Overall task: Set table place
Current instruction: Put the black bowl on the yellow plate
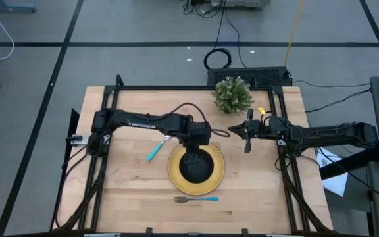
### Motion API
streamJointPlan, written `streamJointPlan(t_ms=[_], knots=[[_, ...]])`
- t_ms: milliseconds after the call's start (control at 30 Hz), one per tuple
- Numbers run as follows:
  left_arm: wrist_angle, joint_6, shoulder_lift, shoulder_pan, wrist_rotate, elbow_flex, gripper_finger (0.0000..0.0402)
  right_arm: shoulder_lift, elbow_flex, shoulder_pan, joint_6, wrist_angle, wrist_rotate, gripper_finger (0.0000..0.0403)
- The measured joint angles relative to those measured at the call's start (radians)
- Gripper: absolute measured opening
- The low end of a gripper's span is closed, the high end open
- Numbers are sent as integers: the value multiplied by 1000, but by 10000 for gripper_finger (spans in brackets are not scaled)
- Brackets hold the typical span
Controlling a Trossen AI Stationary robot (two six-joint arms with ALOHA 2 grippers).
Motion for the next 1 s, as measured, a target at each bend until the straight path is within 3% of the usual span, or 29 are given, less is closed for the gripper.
streamJointPlan(t_ms=[1000], knots=[[6,22,28,-6,-9,-4,4,0,0,0,0,-8,0,0]])
